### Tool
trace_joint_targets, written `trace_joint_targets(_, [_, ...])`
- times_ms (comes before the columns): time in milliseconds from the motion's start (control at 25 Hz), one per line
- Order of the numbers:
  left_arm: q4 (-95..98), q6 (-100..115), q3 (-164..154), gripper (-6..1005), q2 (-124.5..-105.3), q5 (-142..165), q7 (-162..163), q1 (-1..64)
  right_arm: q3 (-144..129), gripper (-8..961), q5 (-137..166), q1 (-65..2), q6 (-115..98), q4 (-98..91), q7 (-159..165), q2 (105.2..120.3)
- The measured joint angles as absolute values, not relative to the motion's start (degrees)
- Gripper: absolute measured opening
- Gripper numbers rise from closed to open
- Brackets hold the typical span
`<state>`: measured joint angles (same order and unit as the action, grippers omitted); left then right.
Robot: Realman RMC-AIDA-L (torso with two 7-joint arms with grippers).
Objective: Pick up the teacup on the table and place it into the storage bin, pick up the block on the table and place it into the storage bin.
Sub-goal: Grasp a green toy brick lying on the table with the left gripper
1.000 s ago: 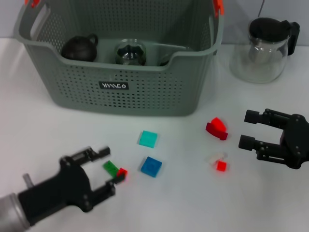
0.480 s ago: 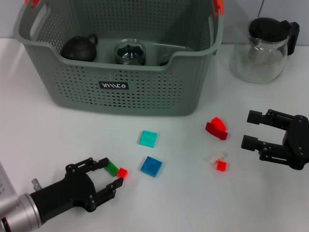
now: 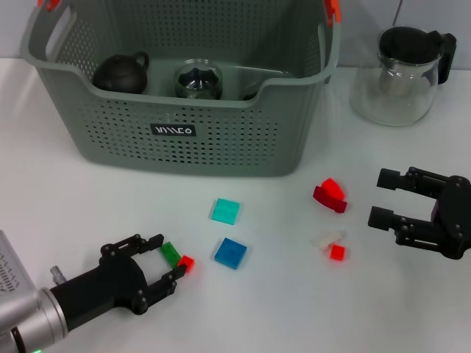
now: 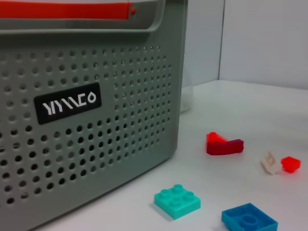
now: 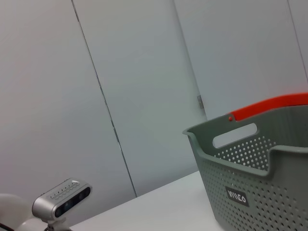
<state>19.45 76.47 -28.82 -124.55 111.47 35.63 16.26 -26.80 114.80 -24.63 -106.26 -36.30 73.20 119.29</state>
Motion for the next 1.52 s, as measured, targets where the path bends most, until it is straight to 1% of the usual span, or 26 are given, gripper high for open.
trace_joint_targets(520, [19.3, 74.4, -28.7, 599, -124.43, 110.6, 32.9, 16.6, -26.8, 792, 114.8, -24.4, -106.3, -36.3, 73.1, 119.26])
trace_joint_targets(880, [17.8, 74.1, -28.8, 598, -124.42, 110.6, 31.7, 18.4, -26.8, 791, 114.8, -24.4, -106.3, -36.3, 73.1, 119.26])
trace_joint_targets(1520, [17.9, 72.4, -28.8, 595, -124.36, 111.1, 31.6, 18.0, -26.8, 792, 114.8, -24.3, -106.1, -36.3, 72.9, 119.23])
